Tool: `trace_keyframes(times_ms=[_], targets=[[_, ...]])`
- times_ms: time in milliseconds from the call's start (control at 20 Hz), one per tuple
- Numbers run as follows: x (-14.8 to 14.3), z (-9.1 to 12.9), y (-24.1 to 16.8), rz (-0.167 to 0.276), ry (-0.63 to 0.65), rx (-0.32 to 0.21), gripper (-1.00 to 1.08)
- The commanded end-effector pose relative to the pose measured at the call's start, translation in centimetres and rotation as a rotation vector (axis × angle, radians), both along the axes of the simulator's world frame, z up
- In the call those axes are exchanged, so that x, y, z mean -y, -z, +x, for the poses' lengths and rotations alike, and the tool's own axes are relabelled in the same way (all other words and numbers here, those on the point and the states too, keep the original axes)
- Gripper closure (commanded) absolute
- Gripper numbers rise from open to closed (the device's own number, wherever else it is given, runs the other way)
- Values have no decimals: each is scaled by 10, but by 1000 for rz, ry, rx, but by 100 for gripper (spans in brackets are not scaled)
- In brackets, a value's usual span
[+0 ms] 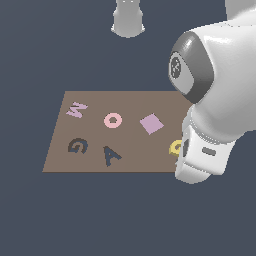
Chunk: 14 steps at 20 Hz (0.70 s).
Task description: Insert a designated object into the corresponding slot on a board.
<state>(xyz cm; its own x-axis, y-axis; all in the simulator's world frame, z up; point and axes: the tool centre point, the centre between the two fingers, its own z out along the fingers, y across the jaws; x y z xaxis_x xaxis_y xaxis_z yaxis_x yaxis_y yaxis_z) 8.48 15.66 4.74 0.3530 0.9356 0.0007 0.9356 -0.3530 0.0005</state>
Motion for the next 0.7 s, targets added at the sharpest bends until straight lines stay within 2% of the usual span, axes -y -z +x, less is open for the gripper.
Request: trace_keyframes(times_ms=[0,250,300,650], targets=[[0,0,7,0,-2,-1,-92],[0,-1,17,-1,-5,-1,-92],[0,-1,17,-1,-5,-1,108],[0,-1,17,-1,-5,-1,108]])
